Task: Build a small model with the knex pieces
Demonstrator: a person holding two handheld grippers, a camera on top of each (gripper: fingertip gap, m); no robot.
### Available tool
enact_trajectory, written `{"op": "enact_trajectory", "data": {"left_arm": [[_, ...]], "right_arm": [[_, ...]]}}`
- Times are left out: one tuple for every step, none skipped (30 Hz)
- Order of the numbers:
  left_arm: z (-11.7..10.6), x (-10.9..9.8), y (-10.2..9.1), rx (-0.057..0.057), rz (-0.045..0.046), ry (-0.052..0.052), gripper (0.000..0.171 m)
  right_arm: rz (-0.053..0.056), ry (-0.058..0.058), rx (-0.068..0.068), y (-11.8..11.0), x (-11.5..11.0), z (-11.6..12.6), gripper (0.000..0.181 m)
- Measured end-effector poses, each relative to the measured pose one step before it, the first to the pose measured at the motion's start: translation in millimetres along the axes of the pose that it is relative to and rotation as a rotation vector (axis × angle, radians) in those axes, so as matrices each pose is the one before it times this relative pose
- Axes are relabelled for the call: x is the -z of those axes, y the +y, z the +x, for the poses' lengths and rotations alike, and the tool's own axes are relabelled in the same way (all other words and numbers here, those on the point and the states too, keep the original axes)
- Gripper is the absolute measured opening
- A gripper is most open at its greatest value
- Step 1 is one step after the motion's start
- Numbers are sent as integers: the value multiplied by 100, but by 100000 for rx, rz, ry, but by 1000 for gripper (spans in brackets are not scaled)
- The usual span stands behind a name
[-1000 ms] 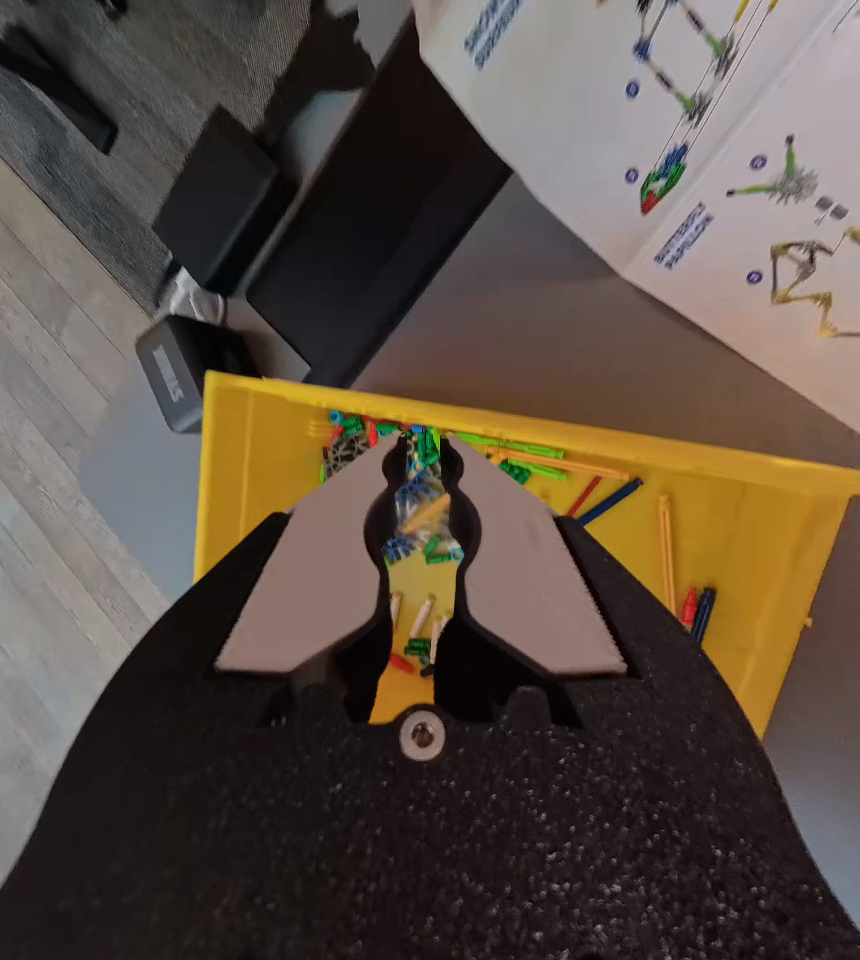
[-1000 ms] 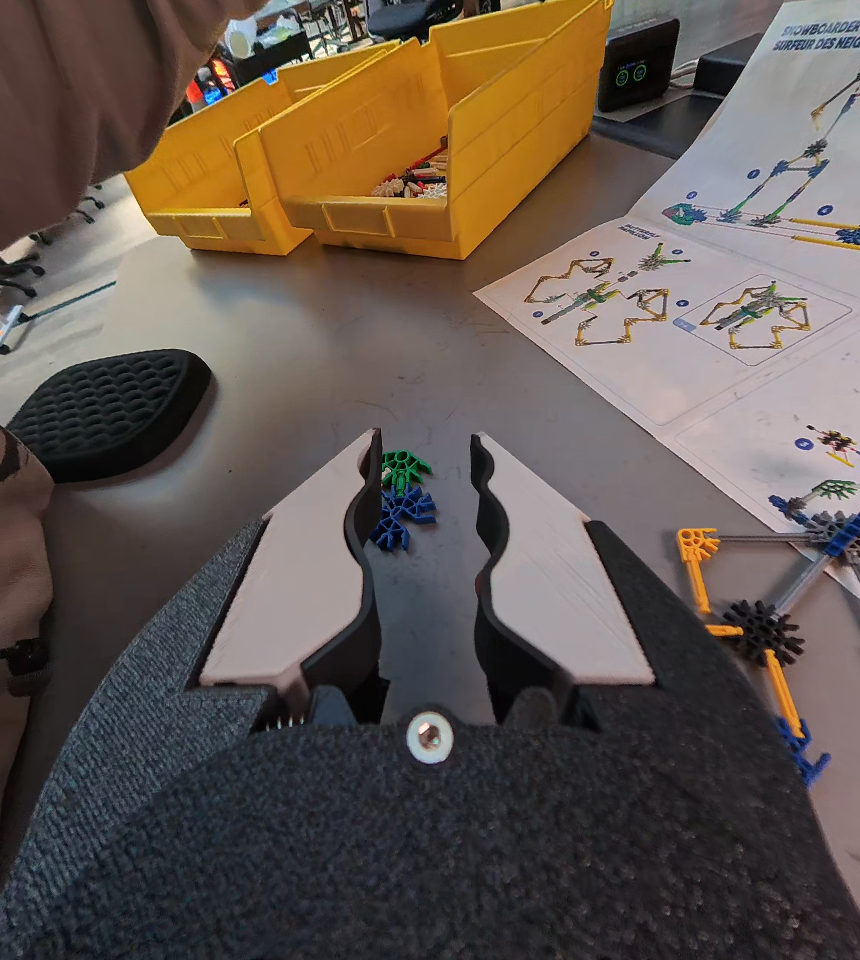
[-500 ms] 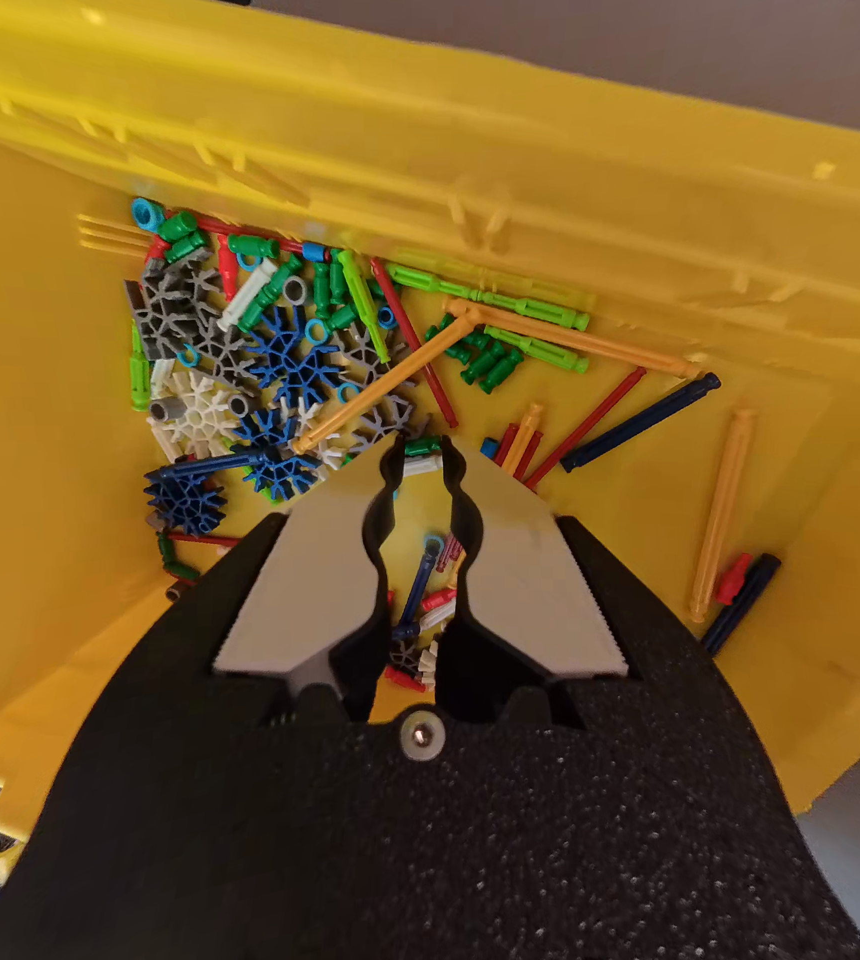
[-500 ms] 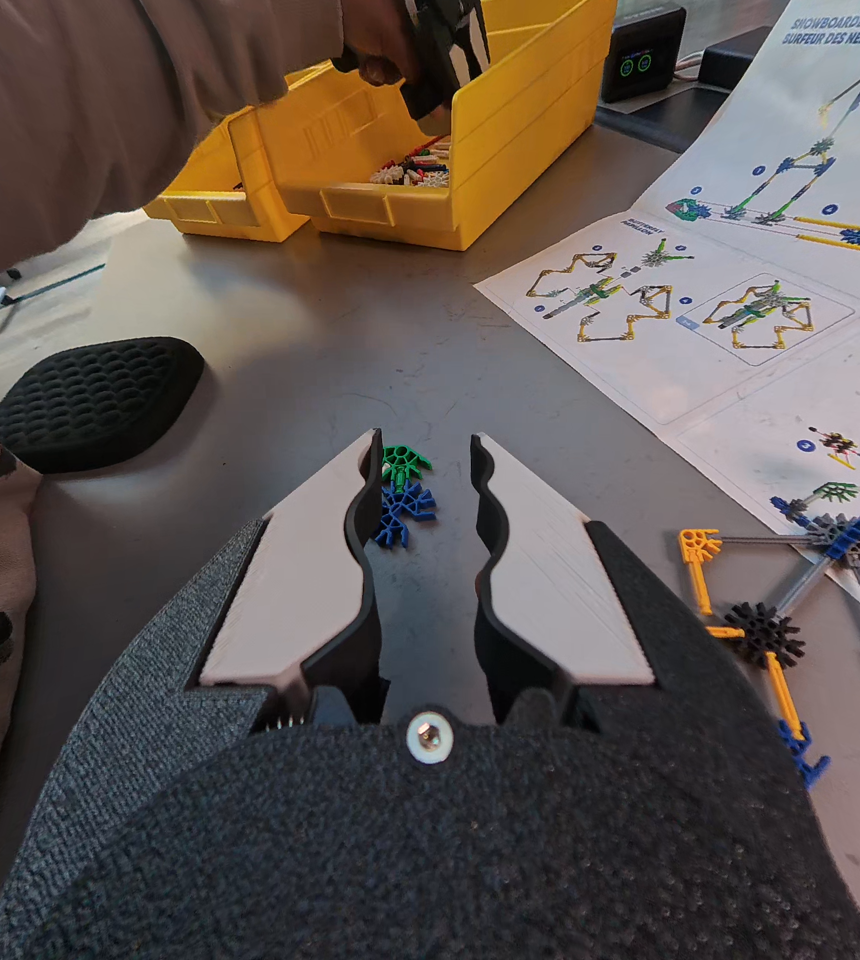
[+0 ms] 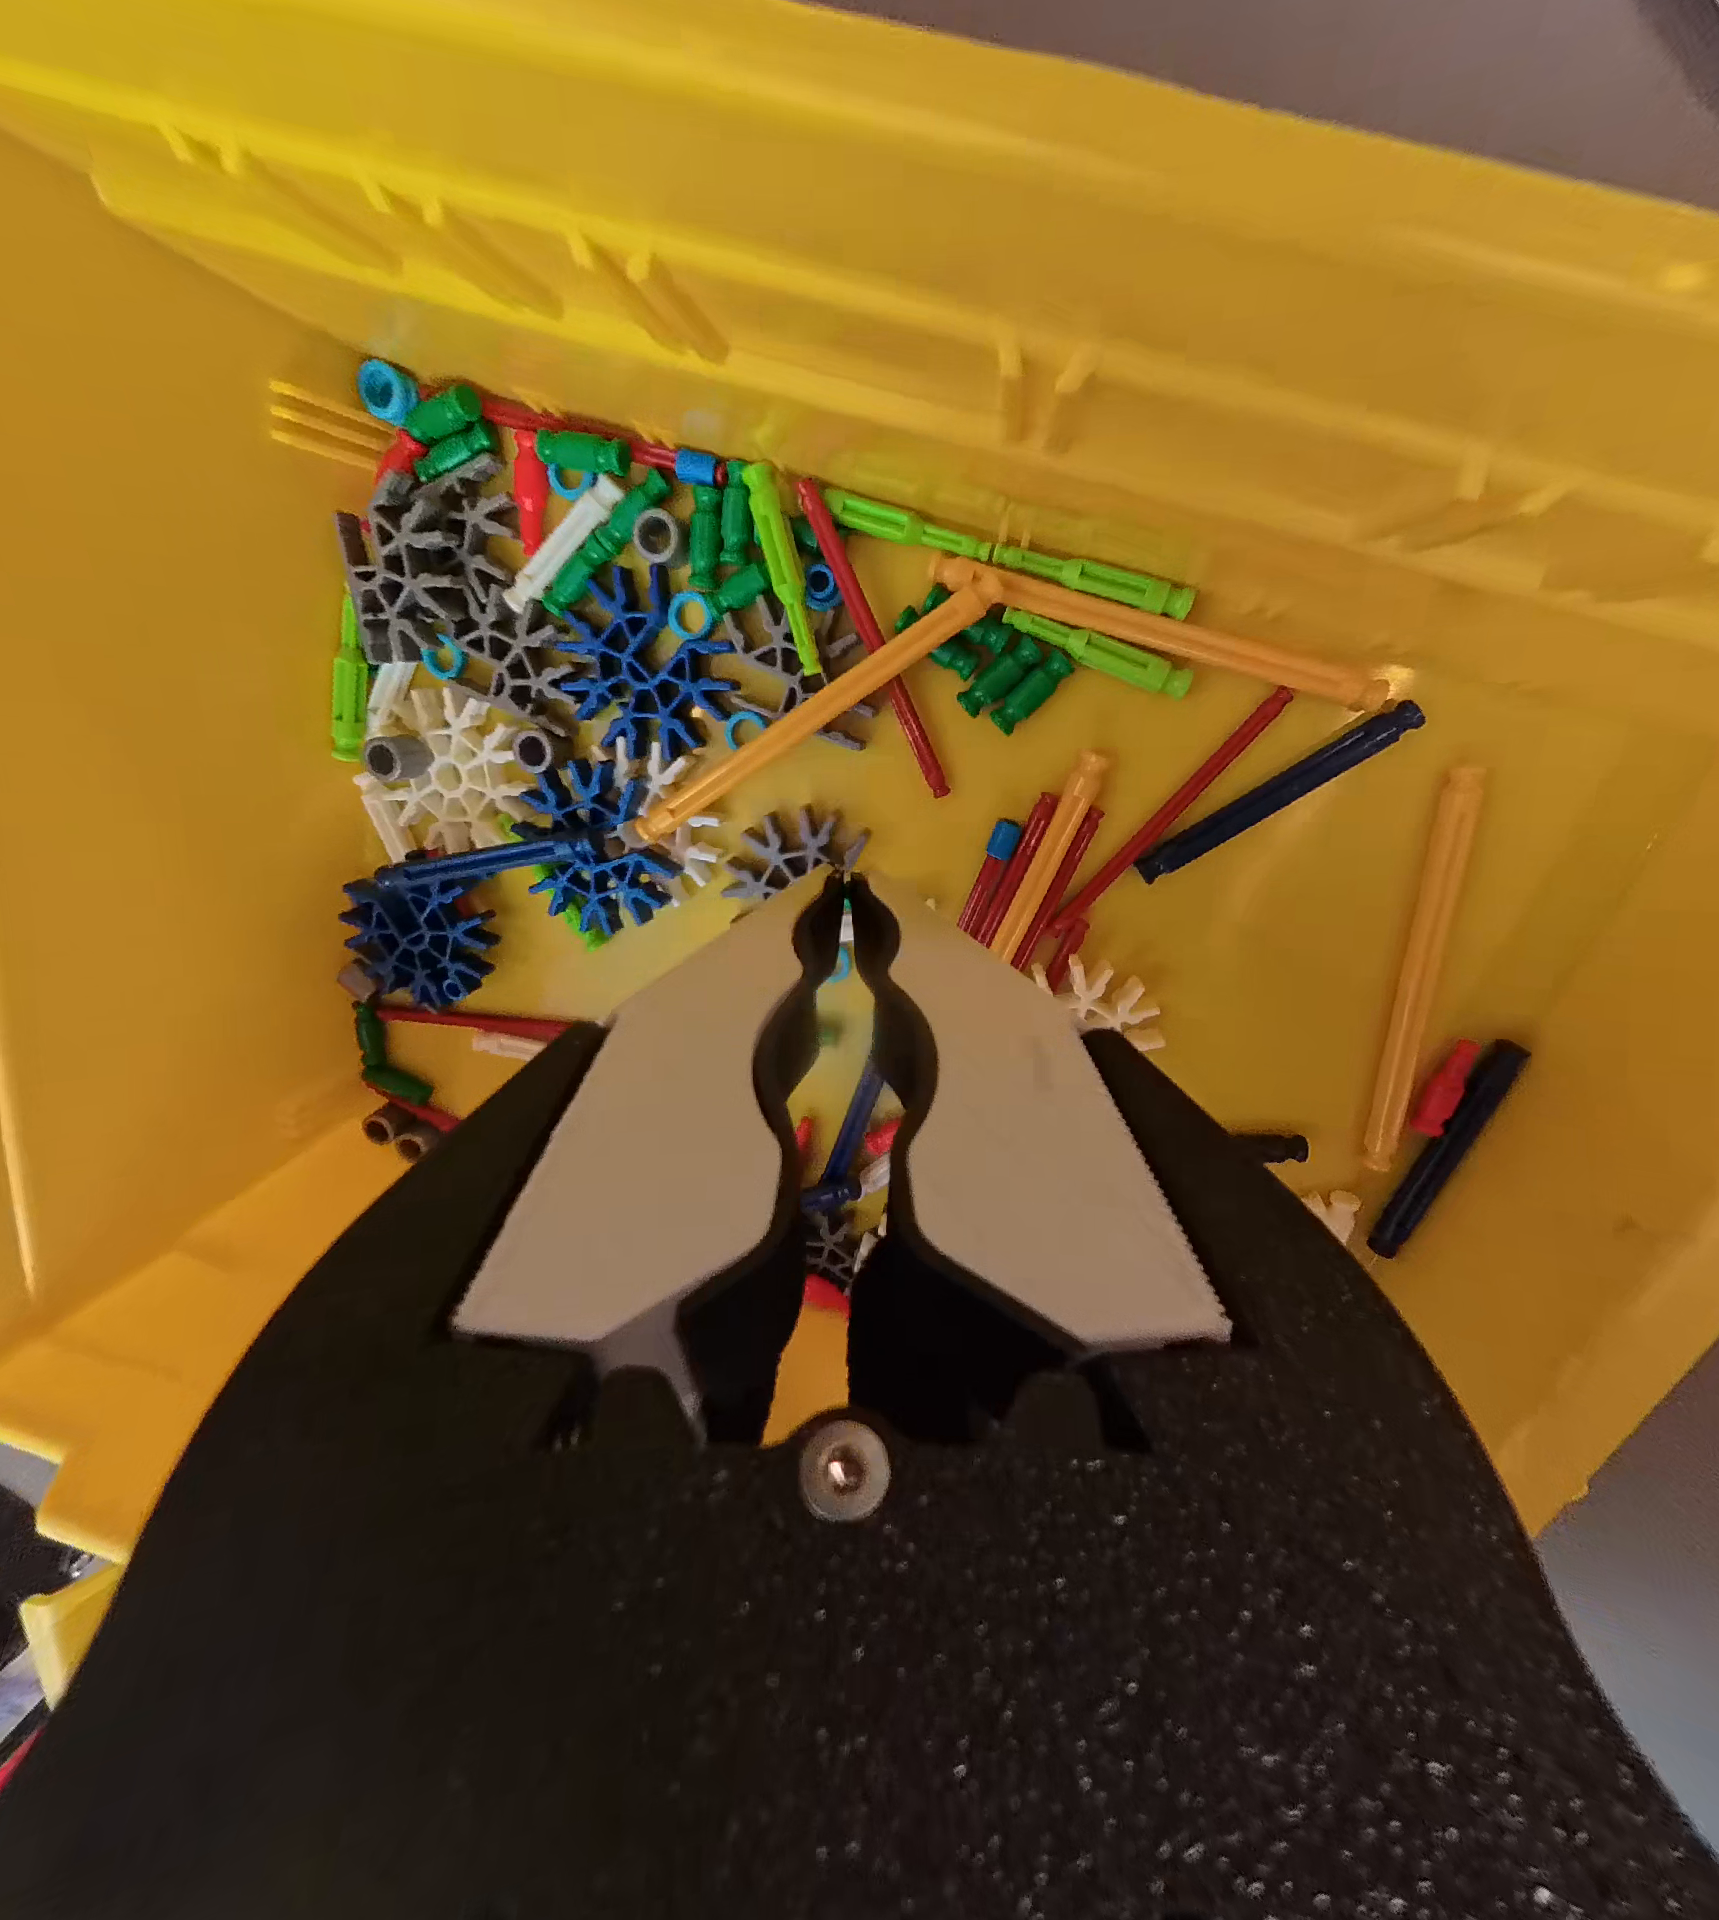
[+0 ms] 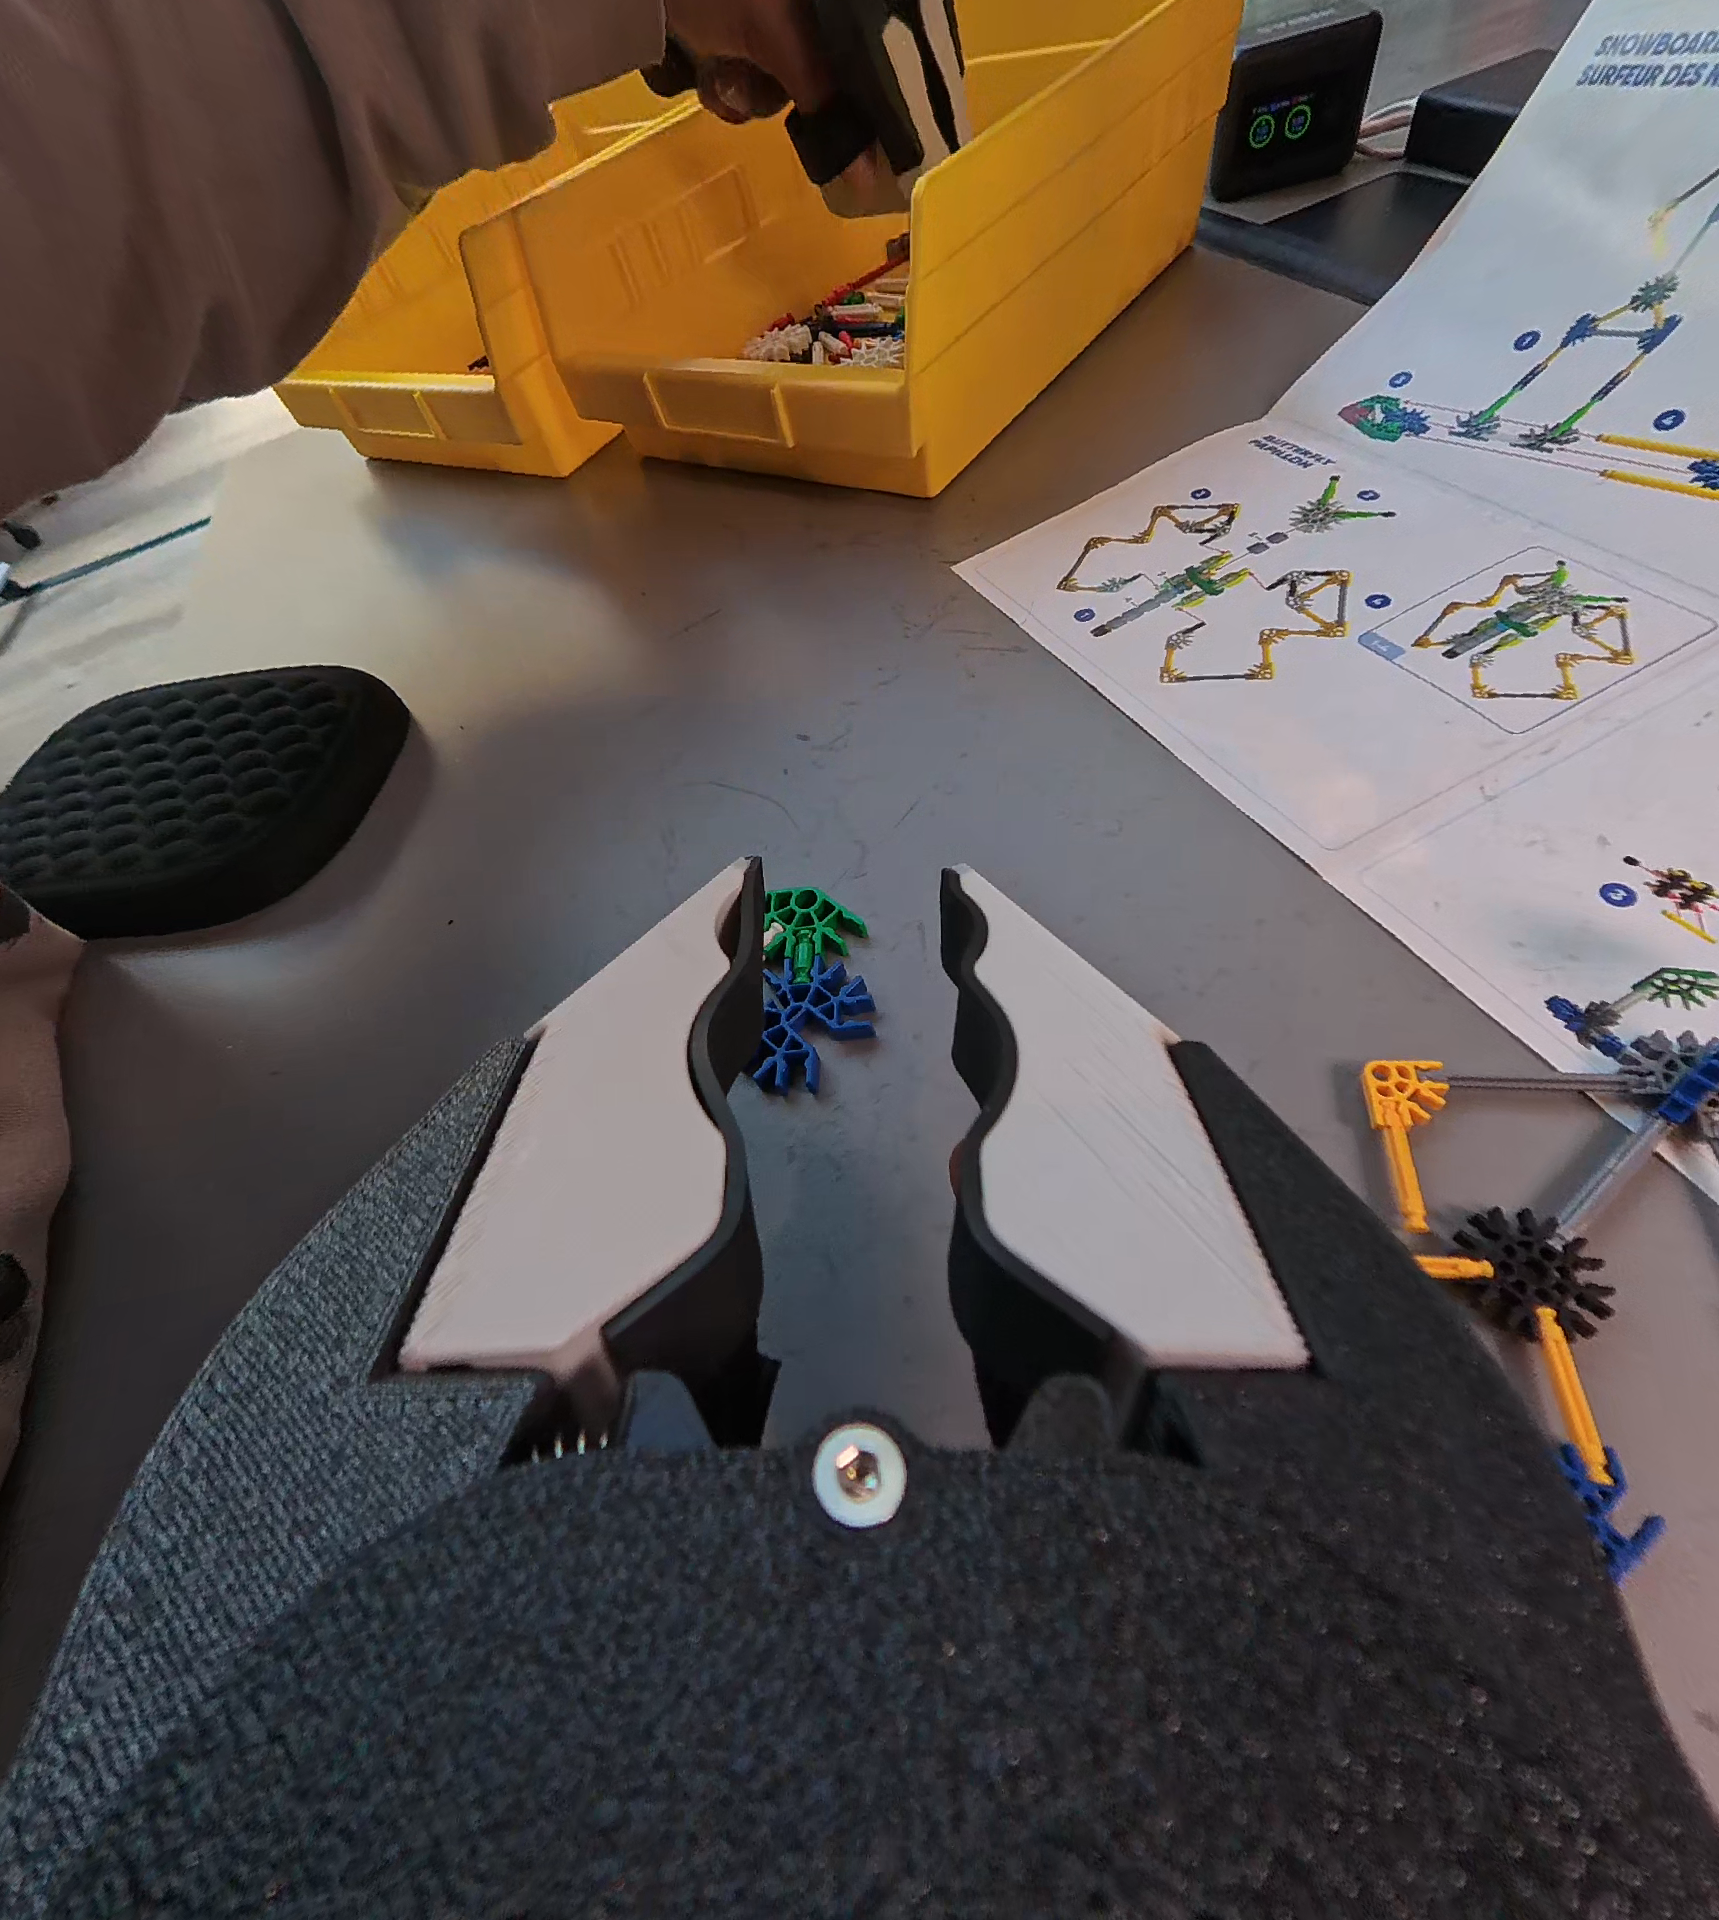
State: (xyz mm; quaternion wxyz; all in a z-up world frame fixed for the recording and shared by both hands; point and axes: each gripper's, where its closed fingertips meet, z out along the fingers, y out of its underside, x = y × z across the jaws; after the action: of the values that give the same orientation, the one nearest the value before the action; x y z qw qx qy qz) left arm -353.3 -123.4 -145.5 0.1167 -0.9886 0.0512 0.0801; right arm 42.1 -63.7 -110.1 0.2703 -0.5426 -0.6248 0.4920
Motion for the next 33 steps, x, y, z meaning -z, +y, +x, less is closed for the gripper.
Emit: {"op": "enact_trajectory", "data": {"left_arm": [[-102, 328, -20, 1077, 1444, 414, 1], [-68, 294, -4, 1058, 1276, 547, 1], [-65, 246, 14, 744, 1116, 293, 1], [-25, 207, 28, 473, 860, 314, 1], [66, 170, 31, 455, 685, 647, 1], [46, 106, 43, 555, 525, 457, 1], [-118, 30, 134, 306, -223, -685, 1], [-311, 10, 205, -442, -703, -1958, 1], [-189, 28, 143, -441, -350, -970, 1], [25, 56, 74, 726, 125, 841, 1], [23, 107, -25, 1233, 653, 1114, 1], [80, 192, -112, 978, 1209, 1395, 1], [265, 303, -226, 1180, 1853, 2296, 1], [587, 462, -454, 1340, 3113, 3603, 0], [1050, 690, -770, 691, 4826, 5105, 0], [1663, 895, -1073, -1372, 6502, 6421, 0], [2405, 910, -1267, -4744, 7418, 7602, 0], [3043, 685, -1269, -7975, 7010, 8037, 0], [3211, 233, -1199, -9141, 5636, 6474, 0], [2947, -290, -1102, -8290, 4084, 4040, 0], [2766, -743, -1006, -7553, 3145, 2937, 0], [2667, -1079, -955, -7710, 3173, 2562, 0], [2528, -1313, -869, -7731, 3393, 2279, 0], [2349, -1476, -684, -6791, 3010, 2285, 0], [2108, -1559, -441, -5383, 2350, 2204, 0], [1833, -1565, -151, -4565, 1356, 1833, 0], [1439, -1510, 192, -4331, -321, 547, 0], [1097, -1427, 501, -4089, -2032, -360, 0], [941, -1263, 549, -3297, -2439, -188, 0], [763, -1077, 412, -2180, -1667, -61, 0], [587, -875, 365, -1623, -1452, -71, 0], [432, -723, 535, -1922, -2854, -235, 1], [270, -599, 671, -2548, -4026, -681, 1]], "right_arm": [[-99, 0, 83, 11, -8, -10, 32], [-114, -1, 130, 10, -19, -14, 32], [-113, 6, 173, 14, -14, -22, 32], [-114, 10, 197, 15, -14, -20, 32], [-139, 9, 173, 18, -12, -22, 32], [-159, -22, 158, 25, -20, -13, 32], [-140, -1, 192, 19, -15, -31, 32], [-89, 79, 188, 11, -15, -11, 32], [-17, 56, 179, -1, 4, -12, 32], [-15, 69, 124, 7, 3, -3, 32], [-47, 52, 37, 3, -9, 3, 32], [-36, -9, 12, 6, -1, -10, 32], [-14, -27, -9, 7, -11, 0, 32], [-15, -22, -79, 1, 7, 10, 32], [65, -31, -113, -6, 11, 4, 32], [132, -14, -141, -17, 12, 23, 32], [140, -9, -184, -14, 20, 18, 32], [110, -34, -218, -14, 14, 15, 32], [20, -107, -199, -9, 3, 12, 32], [-14, -97, -107, 6, -5, 2, 32], [-2, -68, 50, 5, 6, -18, 32], [-61, 0, 161, 11, -9, -26, 32], [-108, -13, 264, 14, -17, -28, 32], [-90, 65, 391, 12, -7, -44, 32], [-71, 150, 458, 14, -3, -39, 32], [-92, 173, 479, 17, -1, -34, 32], [-202, 125, 451, 28, -5, -50, 32], [-122, -2, 378, 15, -1, -44, 32], [-12, 82, 170, 11, 9, -10, 32], [136, 163, -68, -21, 18, 30, 32], [158, 50, -230, -25, 26, 31, 32], [141, 17, -297, -18, 18, 36, 32], [88, 36, -219, -10, 18, 34, 32]]}}
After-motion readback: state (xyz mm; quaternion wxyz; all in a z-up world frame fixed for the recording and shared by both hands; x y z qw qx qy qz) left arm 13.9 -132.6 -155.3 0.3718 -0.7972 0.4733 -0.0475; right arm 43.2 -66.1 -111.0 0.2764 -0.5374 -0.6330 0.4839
